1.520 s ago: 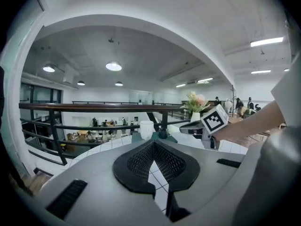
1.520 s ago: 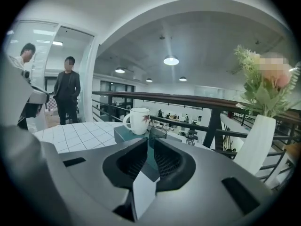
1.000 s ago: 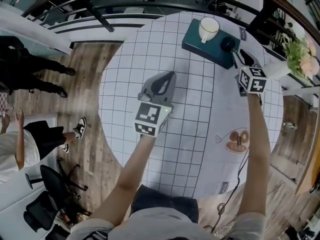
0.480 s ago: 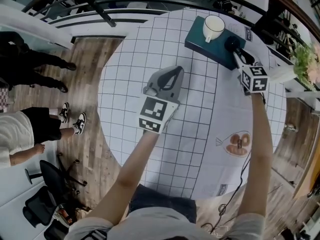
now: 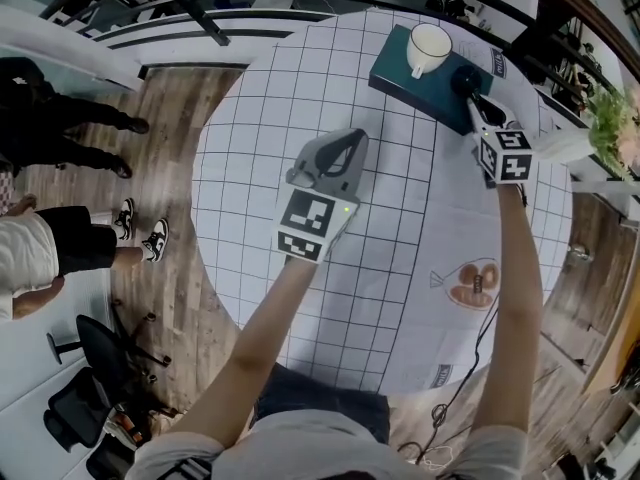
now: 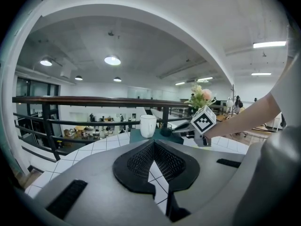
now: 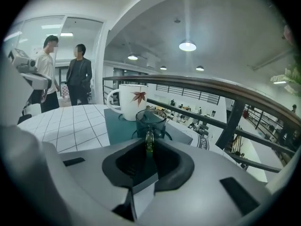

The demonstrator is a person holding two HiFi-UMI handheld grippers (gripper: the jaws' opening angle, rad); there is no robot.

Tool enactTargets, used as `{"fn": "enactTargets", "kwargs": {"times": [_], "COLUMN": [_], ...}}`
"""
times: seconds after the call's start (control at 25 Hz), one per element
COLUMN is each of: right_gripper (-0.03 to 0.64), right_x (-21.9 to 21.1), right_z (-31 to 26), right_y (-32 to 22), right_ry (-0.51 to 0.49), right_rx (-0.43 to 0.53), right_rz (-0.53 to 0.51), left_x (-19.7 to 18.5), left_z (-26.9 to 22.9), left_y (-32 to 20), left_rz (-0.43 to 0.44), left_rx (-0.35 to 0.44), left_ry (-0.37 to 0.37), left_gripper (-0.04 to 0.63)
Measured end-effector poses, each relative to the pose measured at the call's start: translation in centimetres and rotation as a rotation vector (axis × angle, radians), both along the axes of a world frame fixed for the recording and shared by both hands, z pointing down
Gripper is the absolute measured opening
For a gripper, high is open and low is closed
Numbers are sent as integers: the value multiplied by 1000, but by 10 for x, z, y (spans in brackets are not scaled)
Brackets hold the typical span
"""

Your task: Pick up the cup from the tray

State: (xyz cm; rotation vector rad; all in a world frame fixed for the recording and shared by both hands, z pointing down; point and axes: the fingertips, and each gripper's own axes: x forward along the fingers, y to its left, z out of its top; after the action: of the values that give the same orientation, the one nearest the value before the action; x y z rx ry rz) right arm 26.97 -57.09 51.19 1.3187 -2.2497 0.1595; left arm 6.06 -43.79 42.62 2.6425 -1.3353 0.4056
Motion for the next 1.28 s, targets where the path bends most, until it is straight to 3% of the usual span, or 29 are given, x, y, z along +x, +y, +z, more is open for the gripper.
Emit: {"fn": "enactTargets", "kwargs": {"times": [0.44,0.8,1.28], "right_gripper": [40,40,40], "right_x": [10,7,-9], "right_z": [-30,-60,-5], "right_y": [25,84,146], "right_ry": [-164,-151,-154], "right_rx": [17,54,-57], "right_rz": [67,0,18], "left_x": [-4,3,6], "left_z": [-10,-24,-36], "left_y": [7,23,46], "left_rz": [-11,-6,18], "left_rx": [13,23,31], "left_ry": [4,29,32], "left_gripper": [6,6,6]}}
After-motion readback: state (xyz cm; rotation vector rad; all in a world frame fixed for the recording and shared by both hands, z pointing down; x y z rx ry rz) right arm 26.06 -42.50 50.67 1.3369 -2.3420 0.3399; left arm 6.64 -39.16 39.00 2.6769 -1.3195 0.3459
